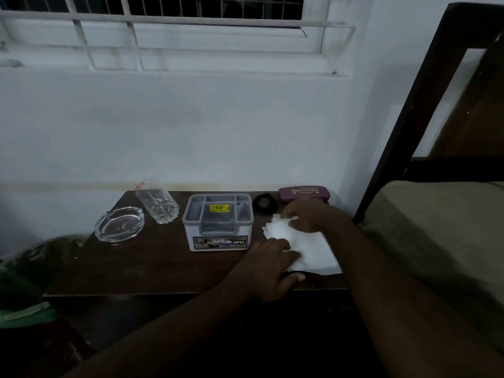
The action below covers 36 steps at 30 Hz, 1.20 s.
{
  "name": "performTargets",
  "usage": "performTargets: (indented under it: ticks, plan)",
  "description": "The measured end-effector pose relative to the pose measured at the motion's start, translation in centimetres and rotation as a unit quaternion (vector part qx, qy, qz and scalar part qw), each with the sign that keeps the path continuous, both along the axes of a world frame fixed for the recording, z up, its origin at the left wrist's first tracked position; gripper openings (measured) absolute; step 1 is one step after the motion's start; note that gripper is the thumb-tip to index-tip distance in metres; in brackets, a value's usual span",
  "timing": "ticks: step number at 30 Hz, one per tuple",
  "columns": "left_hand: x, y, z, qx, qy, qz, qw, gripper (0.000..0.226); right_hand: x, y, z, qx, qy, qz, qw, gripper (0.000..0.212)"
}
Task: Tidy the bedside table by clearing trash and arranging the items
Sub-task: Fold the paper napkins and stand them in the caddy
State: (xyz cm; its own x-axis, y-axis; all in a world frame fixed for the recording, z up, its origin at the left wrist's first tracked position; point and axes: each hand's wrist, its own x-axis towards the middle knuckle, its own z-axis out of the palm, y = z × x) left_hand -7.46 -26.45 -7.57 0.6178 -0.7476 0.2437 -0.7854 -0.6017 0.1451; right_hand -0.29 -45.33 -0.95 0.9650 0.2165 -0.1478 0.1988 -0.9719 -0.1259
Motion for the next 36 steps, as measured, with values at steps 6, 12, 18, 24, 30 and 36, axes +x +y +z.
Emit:
performTargets:
  ticks: [6, 12, 18, 24, 30, 36]
  plan:
    - [-0.3, 0.2, -0.5, -0.056, 0.01, 0.008, 0.998, 0.055, 1.0, -0.7, -0.2, 0.024, 0.004, -0.007, 1.0, 0.03]
    - [-0.5, 0.3, -0.8, -0.066, 0.0, 0.003, 0.998, 0.054, 0.8, -0.8, 0.0, 0.044, 0.029, -0.002, 0.999, 0.028]
    - [-0.6, 0.3, -0.6, -0.065, -0.001, -0.004, 0.998, 0.053, -0.2, -0.8, 1.0, 0.086, 0.021, -0.012, 0.996, 0.035]
    - [-0.8, 0.4, -0.6, -0.068, -0.069, -0.017, 0.995, 0.035, -1.6, -1.3, 2.5, 0.052, -0.001, -0.007, 0.999, 0.023]
    - [-0.8, 0.3, -0.8, -0.066, -0.122, -0.041, 0.99, 0.033, -3.8, -0.9, 3.0, 0.028, 0.041, 0.003, 0.999, 0.026]
    - [-0.9, 0.2, -0.6, -0.082, -0.128, -0.051, 0.987, 0.033, -5.8, -0.6, 2.3, -0.032, 0.104, 0.013, 0.994, 0.031]
